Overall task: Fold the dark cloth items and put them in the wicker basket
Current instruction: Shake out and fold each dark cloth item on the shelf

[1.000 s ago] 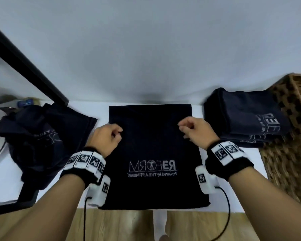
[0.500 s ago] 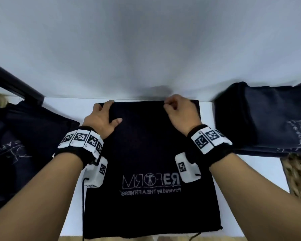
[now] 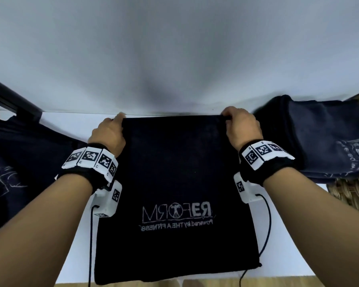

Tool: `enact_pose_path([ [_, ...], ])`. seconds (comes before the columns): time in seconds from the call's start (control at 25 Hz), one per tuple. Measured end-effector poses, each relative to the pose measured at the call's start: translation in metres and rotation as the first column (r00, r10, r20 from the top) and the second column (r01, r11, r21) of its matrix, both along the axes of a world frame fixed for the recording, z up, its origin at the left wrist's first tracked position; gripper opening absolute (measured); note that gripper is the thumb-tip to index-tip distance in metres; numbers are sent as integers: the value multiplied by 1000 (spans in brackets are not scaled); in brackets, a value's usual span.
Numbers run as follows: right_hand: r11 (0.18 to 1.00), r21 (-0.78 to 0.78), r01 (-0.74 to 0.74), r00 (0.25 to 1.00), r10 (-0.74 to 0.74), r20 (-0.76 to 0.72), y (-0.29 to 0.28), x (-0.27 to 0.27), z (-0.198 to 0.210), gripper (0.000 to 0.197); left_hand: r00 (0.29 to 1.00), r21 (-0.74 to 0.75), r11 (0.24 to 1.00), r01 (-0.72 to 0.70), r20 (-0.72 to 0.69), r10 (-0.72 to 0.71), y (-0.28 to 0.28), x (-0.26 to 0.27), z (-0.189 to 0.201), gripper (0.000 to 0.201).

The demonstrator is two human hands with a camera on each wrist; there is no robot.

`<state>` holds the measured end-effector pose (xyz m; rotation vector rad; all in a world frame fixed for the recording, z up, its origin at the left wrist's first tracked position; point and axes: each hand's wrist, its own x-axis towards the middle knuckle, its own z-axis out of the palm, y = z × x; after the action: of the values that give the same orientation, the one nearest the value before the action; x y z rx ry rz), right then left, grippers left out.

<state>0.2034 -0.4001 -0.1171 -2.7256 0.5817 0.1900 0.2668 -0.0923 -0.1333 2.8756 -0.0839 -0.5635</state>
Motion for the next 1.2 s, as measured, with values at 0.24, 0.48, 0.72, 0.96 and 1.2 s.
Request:
enact_pose_path([
  [0.24,980,-157,-126,983,102,-150,0,6,2,38,992,43,996,77,99,-81,7,14,20,23],
  [0.48,996,-77,50,983,-63,-172,-5,8,-1,36,991,-12,1000,16,129,-14,17,12,24,14],
  [0.72,968,124,218,976,-217,-23,-7,7,4,19,990,-151,987,-61,118,79,24,15,24,18],
  [0.96,796,580,172,872,-397,287,15,-15,42,21,928,-530,822,-210,157,338,32,0,63,12],
  [1.2,833,553,-23,858,-268,438,15,-77,102,25,895,-884,438,-163,54,443,65,-62,119,25],
])
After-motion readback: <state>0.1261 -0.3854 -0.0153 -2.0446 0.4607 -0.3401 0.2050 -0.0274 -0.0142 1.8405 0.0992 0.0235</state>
